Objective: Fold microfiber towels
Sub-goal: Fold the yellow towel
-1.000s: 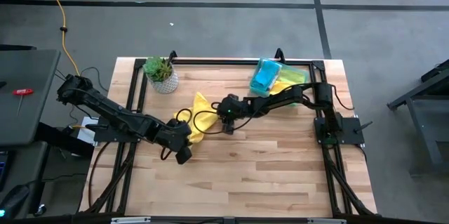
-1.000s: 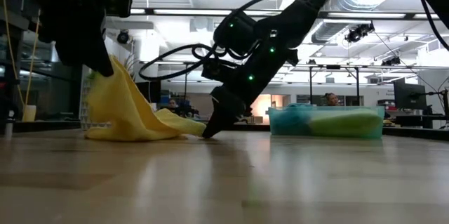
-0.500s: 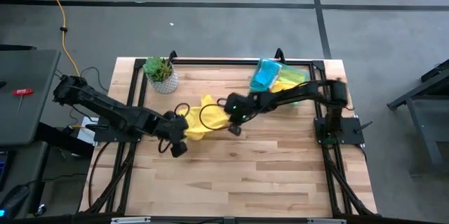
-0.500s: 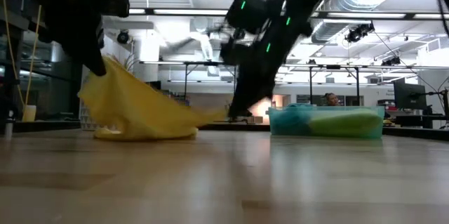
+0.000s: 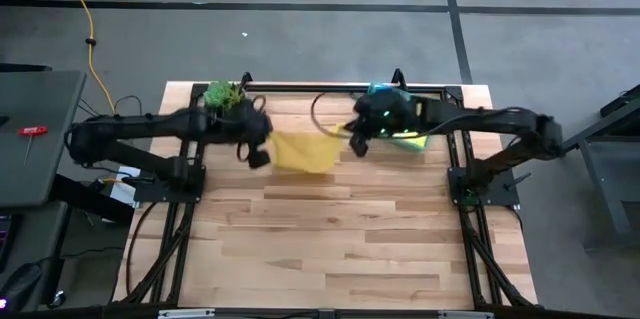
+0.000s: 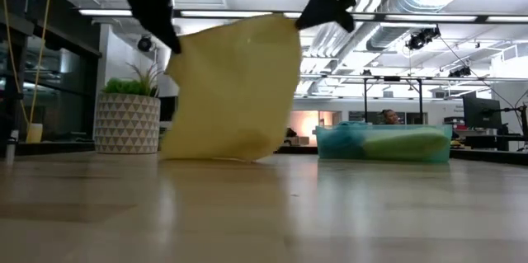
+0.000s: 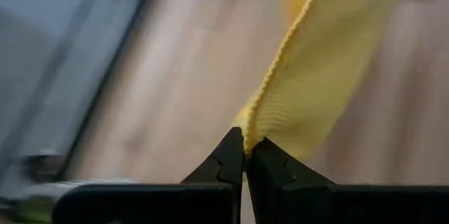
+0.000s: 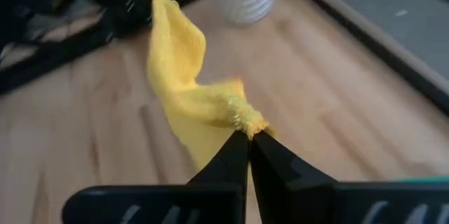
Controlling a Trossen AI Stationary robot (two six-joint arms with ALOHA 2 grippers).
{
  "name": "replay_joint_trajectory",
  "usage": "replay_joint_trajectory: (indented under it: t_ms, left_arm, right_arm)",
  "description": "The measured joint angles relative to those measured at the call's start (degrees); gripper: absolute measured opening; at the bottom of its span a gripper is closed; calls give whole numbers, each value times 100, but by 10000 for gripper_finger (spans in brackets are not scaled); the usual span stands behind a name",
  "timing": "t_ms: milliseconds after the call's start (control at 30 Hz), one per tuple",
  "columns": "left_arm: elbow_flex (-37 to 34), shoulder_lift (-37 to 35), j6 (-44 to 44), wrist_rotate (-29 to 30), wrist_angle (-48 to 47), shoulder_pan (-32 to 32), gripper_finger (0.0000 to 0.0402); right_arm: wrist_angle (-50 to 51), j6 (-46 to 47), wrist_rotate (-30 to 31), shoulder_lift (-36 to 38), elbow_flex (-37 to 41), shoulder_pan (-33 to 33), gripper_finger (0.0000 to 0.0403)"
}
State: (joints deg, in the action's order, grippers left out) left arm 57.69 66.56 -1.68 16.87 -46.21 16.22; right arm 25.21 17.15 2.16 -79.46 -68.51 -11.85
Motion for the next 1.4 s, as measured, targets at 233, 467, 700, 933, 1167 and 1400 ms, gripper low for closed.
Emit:
replay_joint_trajectory:
  t_ms: [233,467,700,933,1167,1400]
  left_arm:
    - [905,266,1462,641,-289,1271,0]
    - [1612,161,1249,801,-1097,1250,0]
    - [1590,276,-303,-60,-1703,289,0]
    - [746,564,-1802,-471,-1275,-1145,0]
    - [847,1101,-2102,-1063,-168,-1844,0]
    - [2170,2046,-1202,-1312,146,-1534,0]
  right_arm:
    - [54,-94,386,649,-2,-529,0]
    - [679,-77,685,968,-13,-171,1]
    - [1364,364,858,663,-4,708,1]
    - [1342,682,873,103,0,1386,0]
    - [1446,425,808,15,2,1603,0]
    - [2078,336,876,757,2,1601,0]
